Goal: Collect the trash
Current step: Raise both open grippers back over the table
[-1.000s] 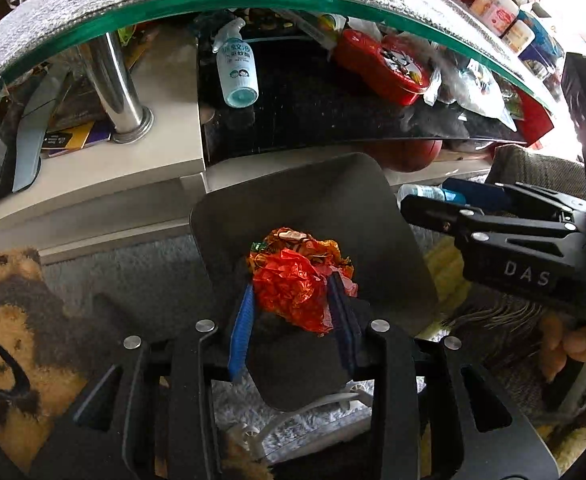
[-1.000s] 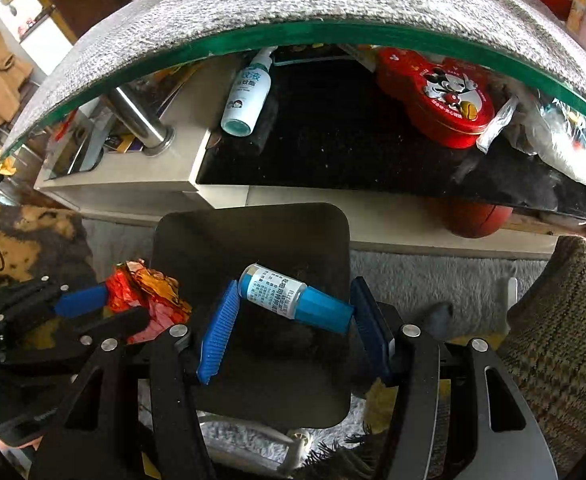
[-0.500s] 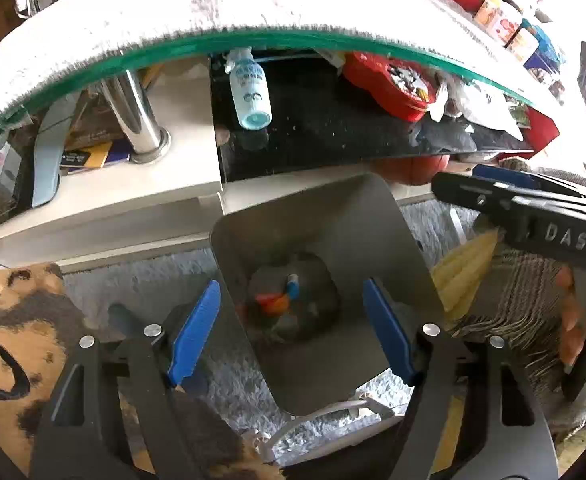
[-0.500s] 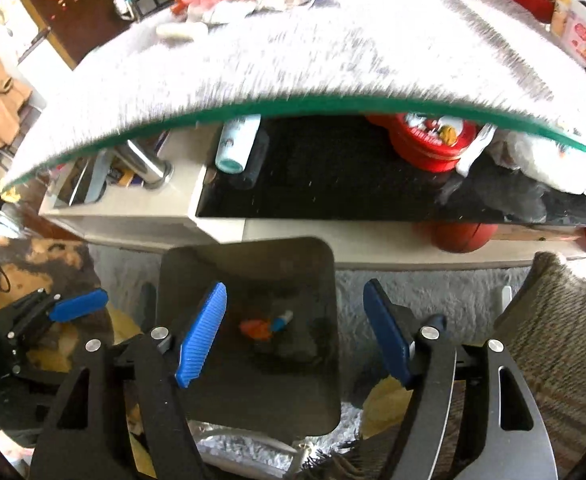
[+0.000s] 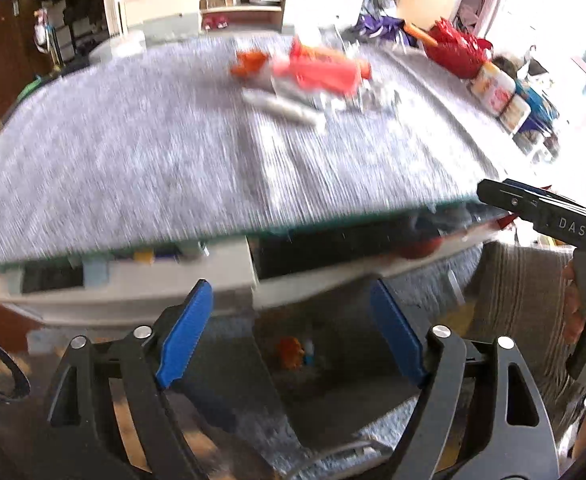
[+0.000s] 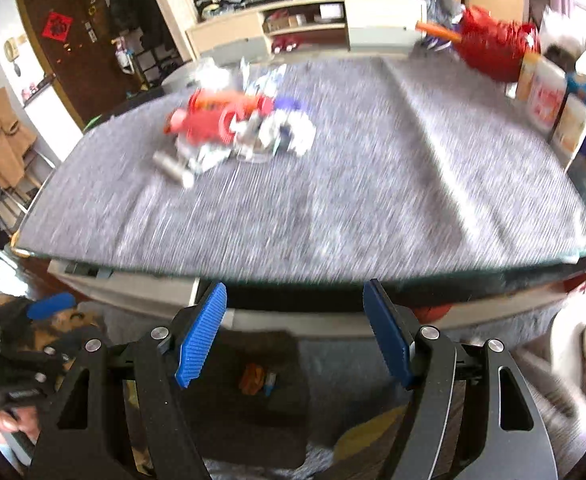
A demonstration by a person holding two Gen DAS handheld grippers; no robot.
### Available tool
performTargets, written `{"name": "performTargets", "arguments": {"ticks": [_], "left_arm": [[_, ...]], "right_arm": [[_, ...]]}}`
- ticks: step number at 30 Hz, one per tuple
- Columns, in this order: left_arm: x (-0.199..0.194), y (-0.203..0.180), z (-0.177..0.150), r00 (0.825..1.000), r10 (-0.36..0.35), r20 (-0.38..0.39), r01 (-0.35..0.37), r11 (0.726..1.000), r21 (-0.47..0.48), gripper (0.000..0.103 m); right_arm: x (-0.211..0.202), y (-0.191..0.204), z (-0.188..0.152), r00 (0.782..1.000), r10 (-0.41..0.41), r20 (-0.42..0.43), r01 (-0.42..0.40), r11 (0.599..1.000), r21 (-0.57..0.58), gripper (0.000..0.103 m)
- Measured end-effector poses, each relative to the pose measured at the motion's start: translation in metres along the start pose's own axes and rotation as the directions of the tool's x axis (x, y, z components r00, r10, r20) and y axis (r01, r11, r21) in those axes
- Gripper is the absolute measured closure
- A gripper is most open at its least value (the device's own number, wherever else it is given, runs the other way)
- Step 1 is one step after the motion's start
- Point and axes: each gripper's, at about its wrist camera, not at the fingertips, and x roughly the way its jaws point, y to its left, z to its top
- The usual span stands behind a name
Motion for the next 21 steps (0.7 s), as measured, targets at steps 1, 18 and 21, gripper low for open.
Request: {"name": "performTargets", "arguments": {"ticks": [1,18,21], "left_arm": [[0.000,0.001,0.007,1.000,0.010,0.008,-0.010,1.000,0.003,0.024],[0.059,0.000,0.126,0.998,0.037,0.049,-0.036,0.999,-0.019,0.037],[0.076,-0.006,0.133,0.998,0.055,0.032,-0.054,0.998,-0.015,0.046]], "right_arm": [[0.001,-0.003,0.010,1.000,-0.012,0.009,0.012,1.000,-0.006,0.031],[0.041,-0.018,0.101,0.997,-0.041,0.067,0.043,0.999,-0.030,0.036],[0.052,-0.021,0.108,0.997,-0.044,0.060,0.046,0.999,-0.025,0.040]]}}
